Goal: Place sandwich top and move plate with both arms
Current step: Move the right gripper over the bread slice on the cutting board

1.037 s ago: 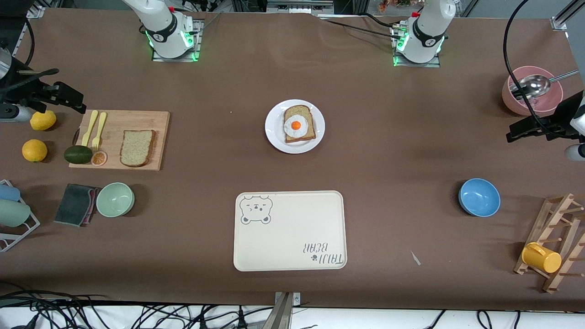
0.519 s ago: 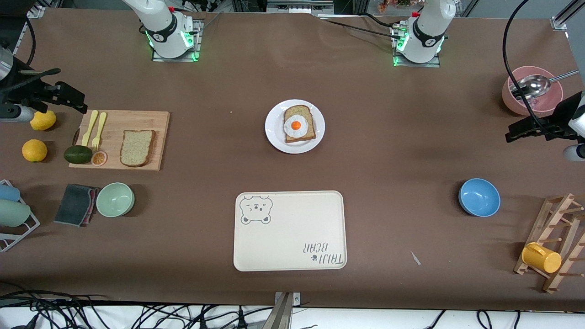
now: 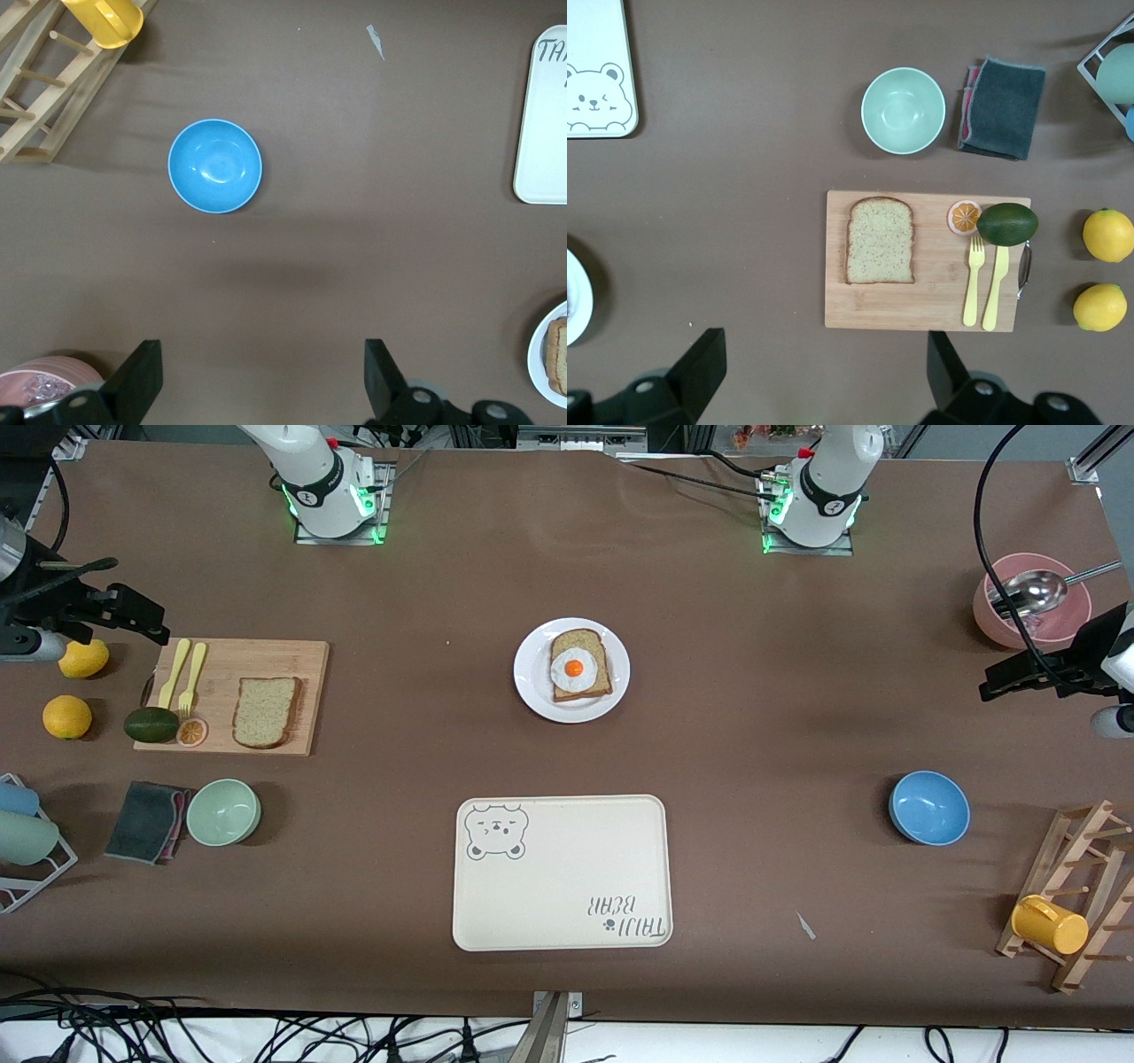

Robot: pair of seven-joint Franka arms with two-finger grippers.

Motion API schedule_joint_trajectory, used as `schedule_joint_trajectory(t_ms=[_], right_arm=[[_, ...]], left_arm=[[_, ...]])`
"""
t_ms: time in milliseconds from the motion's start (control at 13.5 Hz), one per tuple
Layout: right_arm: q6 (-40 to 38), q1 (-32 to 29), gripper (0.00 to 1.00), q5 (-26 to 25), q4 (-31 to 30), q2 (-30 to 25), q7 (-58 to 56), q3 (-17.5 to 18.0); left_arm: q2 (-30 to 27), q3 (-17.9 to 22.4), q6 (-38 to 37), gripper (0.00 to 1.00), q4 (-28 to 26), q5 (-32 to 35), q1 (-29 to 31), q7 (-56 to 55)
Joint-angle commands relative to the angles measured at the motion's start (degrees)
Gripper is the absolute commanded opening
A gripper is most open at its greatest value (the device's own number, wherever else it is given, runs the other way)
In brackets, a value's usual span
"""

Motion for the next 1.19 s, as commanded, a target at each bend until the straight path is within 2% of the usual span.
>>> schedule_joint_trajectory(t_ms=[0,296,815,963,1111], right_arm=[[-2.76,0.13,1.00,0.58,-1.10,0.57,0.49,-0.51],[-2.08,-0.05,1.00,-1.17,-3.28,5.41,1.10,-0.60],[21.09,0.57,1.00,-8.99,-23.75,6.20,18.13,1.77],[26.65,0.65,1.00,-10.75,-26.58,8.48,20.86,1.77],[29.64,1.71,0.99,-12.59,-26.67,11.55,23.41,1.68]], left_arm=[[-0.04,0.06,0.09,1.00,0.04,0.19,0.05,0.55],[-0.04,0.06,0.09,1.00,0.04,0.19,0.05,0.55],[0.05,0.06,0.35,1.00,0.13,0.10,0.57,0.55],[0.05,0.06,0.71,1.00,0.04,0.10,1.01,0.72],[0.05,0.06,0.71,1.00,0.04,0.10,1.01,0.64]])
